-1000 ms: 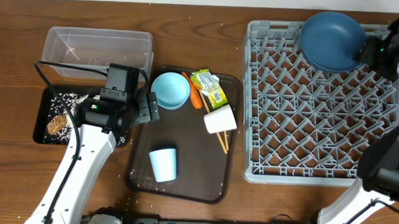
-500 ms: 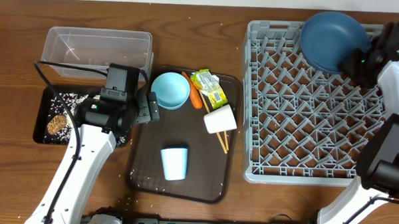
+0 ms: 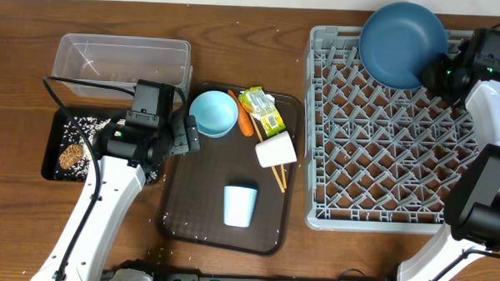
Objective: Sort waste into correct bins and load items into the dishwasher rack
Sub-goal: 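Stand the blue plate upright at the back right of the rack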
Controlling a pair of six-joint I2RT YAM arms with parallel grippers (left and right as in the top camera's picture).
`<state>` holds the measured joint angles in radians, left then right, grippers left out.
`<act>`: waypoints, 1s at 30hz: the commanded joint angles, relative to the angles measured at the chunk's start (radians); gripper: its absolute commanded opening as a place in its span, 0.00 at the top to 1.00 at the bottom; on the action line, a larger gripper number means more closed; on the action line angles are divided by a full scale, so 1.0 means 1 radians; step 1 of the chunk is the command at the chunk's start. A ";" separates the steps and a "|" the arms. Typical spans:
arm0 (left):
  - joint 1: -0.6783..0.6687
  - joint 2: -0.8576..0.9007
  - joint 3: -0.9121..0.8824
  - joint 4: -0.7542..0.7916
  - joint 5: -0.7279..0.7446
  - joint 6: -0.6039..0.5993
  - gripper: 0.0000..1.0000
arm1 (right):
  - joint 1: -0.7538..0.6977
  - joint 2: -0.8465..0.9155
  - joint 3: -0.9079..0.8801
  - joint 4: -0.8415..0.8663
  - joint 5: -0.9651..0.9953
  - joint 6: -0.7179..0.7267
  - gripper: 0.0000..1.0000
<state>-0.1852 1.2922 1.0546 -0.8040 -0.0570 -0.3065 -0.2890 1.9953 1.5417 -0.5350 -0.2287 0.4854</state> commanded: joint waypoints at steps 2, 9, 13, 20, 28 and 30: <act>0.001 -0.002 -0.002 0.001 -0.015 0.017 0.02 | -0.041 -0.048 -0.034 -0.019 0.087 -0.108 0.99; 0.001 -0.002 -0.002 0.001 -0.015 0.017 0.02 | -0.051 -0.259 -0.034 -0.023 0.315 -0.171 0.99; 0.001 -0.002 -0.002 0.001 -0.015 0.017 0.02 | -0.050 -0.367 -0.034 -0.021 0.468 -0.214 0.99; 0.001 -0.002 -0.002 0.001 -0.015 0.017 0.02 | -0.050 -0.433 -0.034 0.065 0.861 -0.372 0.99; 0.001 -0.002 -0.002 0.001 -0.015 0.017 0.02 | -0.050 -0.390 -0.034 0.330 1.041 -0.675 0.98; 0.001 -0.002 -0.002 0.001 -0.015 0.017 0.02 | -0.049 -0.358 -0.034 0.399 1.046 -0.779 0.98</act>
<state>-0.1852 1.2922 1.0546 -0.8043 -0.0593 -0.3061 -0.3367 1.5944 1.4971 -0.1822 0.7414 -0.0948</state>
